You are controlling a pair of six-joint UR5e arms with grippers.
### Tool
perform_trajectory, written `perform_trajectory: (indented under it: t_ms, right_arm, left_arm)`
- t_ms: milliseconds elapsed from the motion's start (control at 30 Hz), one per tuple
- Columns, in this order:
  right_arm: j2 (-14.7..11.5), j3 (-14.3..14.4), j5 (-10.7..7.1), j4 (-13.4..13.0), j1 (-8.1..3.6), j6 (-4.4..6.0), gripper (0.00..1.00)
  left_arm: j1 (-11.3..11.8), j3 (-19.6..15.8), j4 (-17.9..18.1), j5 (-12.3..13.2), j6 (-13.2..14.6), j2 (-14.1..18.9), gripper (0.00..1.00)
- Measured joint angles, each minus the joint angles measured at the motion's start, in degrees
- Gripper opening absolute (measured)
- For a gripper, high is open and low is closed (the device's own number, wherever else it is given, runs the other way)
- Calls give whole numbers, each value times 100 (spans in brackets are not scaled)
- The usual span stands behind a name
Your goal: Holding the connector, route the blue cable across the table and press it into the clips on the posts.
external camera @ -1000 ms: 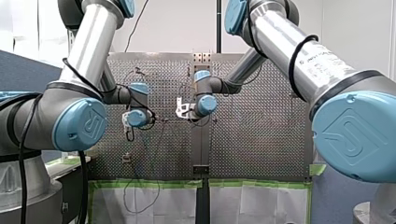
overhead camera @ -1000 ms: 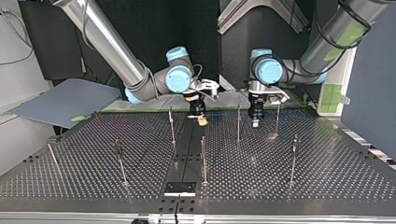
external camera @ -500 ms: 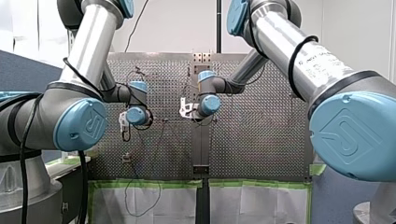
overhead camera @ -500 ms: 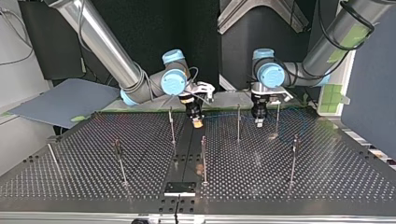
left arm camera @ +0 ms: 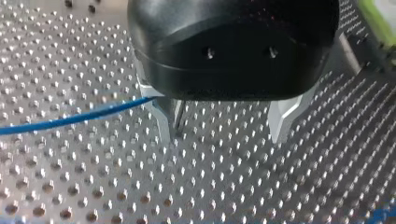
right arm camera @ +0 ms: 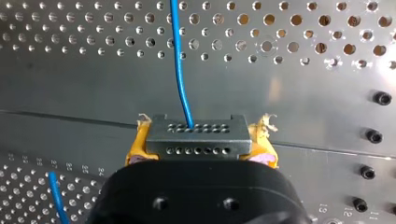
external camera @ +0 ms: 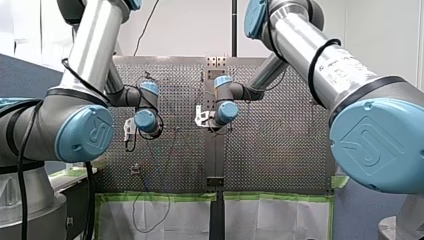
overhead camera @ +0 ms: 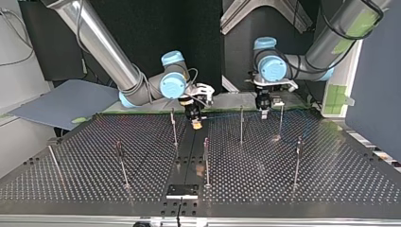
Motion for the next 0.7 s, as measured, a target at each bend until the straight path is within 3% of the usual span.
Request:
perform_trajectory:
  t_ms: [300,467,700]
  right_arm:
    - [-1,0,-23,129,-30,-20,0]
    - [-3,1,-40,154,-46,-23,0]
    - [-11,1,-95,158,-79,-24,0]
  left_arm:
    - [-294,-388,94,5,-101,419,98]
    - [-479,-447,73,-7,-114,636,98]
    - [-803,-450,154,-82,-249,694,98]
